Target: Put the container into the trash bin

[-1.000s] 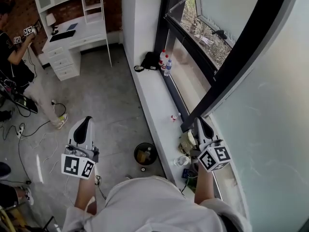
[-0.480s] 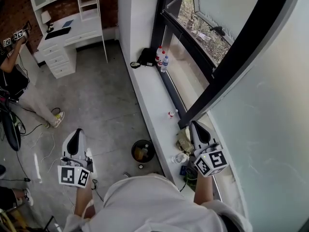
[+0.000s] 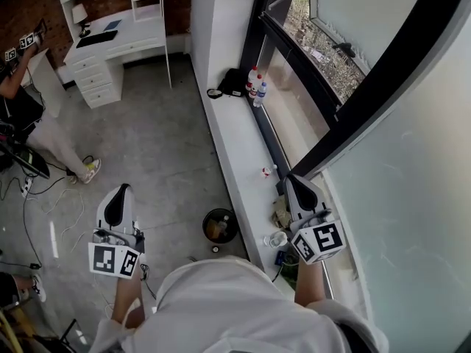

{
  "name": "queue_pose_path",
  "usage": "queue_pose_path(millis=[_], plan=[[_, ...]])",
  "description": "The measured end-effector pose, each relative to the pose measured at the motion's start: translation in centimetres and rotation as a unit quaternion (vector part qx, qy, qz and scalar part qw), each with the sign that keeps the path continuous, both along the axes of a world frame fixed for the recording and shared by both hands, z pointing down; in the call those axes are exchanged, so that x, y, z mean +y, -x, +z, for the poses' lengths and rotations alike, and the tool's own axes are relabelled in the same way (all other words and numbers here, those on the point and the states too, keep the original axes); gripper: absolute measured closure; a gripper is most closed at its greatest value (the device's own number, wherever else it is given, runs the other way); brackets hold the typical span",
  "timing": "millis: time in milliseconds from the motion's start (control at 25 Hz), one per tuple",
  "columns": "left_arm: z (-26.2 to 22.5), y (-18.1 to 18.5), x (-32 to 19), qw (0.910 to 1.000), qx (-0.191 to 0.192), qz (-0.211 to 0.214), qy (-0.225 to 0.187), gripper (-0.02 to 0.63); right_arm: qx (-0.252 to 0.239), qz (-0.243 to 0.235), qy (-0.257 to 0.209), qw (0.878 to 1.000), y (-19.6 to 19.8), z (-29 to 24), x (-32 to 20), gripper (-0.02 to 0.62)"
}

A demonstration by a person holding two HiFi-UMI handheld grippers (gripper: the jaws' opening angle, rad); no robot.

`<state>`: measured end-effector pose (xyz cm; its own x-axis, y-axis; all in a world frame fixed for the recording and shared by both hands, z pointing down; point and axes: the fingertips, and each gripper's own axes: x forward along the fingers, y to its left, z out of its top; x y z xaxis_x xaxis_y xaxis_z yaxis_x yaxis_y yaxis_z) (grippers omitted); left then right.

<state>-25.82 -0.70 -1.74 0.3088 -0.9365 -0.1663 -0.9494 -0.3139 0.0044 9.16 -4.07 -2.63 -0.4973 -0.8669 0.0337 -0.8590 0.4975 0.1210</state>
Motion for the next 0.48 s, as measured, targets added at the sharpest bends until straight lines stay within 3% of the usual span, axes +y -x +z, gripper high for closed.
queue_pose_path(millis=[480], plan=[[-0.3, -0.1, -0.3, 1.0, 0.004, 0.009, 0.003, 0.588, -0.025, -0.019, 0.002, 1.0, 1.6, -1.0, -1.0, 0.595]])
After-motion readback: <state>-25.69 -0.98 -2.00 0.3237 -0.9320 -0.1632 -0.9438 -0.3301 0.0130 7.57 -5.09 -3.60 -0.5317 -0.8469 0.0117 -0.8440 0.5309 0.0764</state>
